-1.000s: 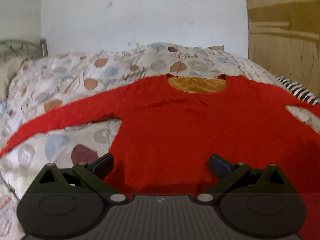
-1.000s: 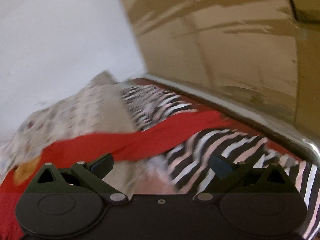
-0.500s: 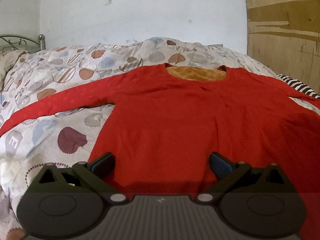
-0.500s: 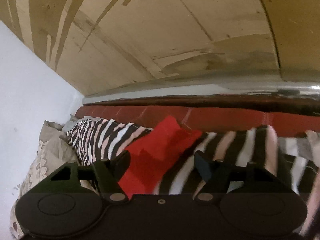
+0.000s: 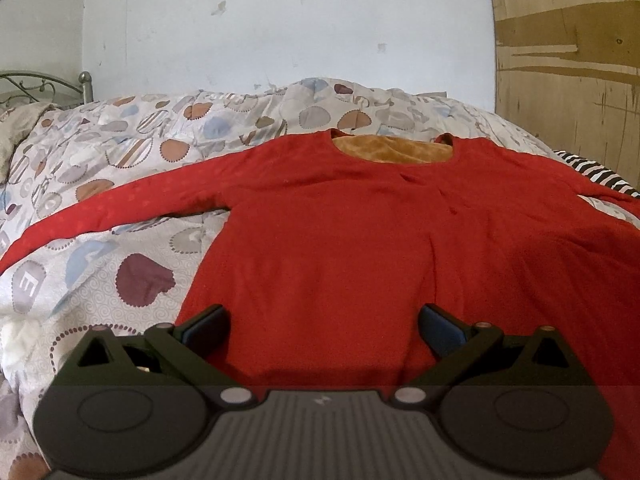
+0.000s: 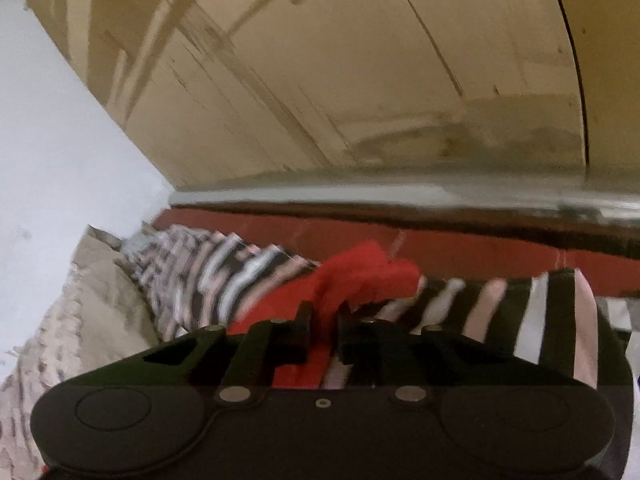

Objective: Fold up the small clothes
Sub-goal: 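Carry the sleeve with the right tool across the shirt body and release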

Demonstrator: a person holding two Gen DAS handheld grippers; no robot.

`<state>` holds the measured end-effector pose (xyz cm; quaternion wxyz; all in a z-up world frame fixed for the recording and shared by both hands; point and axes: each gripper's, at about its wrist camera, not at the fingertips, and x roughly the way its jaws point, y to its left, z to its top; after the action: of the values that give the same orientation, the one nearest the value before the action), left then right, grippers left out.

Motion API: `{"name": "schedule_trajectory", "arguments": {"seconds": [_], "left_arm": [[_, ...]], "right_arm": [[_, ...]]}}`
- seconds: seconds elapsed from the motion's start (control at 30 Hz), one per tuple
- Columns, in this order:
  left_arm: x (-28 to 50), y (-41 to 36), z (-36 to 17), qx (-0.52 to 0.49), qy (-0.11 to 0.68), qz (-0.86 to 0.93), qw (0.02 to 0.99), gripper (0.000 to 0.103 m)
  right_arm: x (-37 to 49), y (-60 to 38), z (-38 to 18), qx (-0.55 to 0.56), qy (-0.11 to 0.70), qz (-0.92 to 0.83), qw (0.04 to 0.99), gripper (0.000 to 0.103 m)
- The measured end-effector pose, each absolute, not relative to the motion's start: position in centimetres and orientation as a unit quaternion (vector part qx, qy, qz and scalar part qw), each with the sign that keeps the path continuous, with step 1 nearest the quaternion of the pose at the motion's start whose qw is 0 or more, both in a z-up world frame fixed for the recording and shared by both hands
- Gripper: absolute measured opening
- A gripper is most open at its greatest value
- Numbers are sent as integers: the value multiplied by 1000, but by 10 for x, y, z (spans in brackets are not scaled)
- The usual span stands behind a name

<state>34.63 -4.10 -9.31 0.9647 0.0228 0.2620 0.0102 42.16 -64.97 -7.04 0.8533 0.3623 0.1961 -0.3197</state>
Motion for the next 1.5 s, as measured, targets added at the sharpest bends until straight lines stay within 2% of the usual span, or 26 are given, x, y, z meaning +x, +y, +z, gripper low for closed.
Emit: {"name": "schedule_trajectory", "arguments": {"seconds": [0.23, 0.4, 0.63, 0.8, 0.97, 1.17, 1.5], "left_arm": [[347, -40, -93, 21, 262, 10, 965, 103], [346, -39, -90, 9, 262, 9, 965, 103], [335, -14, -66, -51, 240, 5, 969, 103], [325, 20, -49, -97, 224, 22, 970, 103], [317, 55, -38, -123, 212, 54, 968, 103], [304, 87, -28, -143, 192, 82, 967, 103], [290, 106, -25, -145, 179, 93, 969, 103]], "right_arm": [[420, -623, -12, 288, 127, -264, 912, 11], [431, -585, 36, 224, 111, -213, 945, 11], [445, -487, 90, 123, 97, -106, 982, 10], [441, -401, 107, 62, 95, 10, 993, 10], [426, -317, 103, -13, 99, 111, 989, 10], [408, -235, 79, -82, 146, 200, 965, 10], [337, -147, -9, -298, 192, 279, 892, 10]]}}
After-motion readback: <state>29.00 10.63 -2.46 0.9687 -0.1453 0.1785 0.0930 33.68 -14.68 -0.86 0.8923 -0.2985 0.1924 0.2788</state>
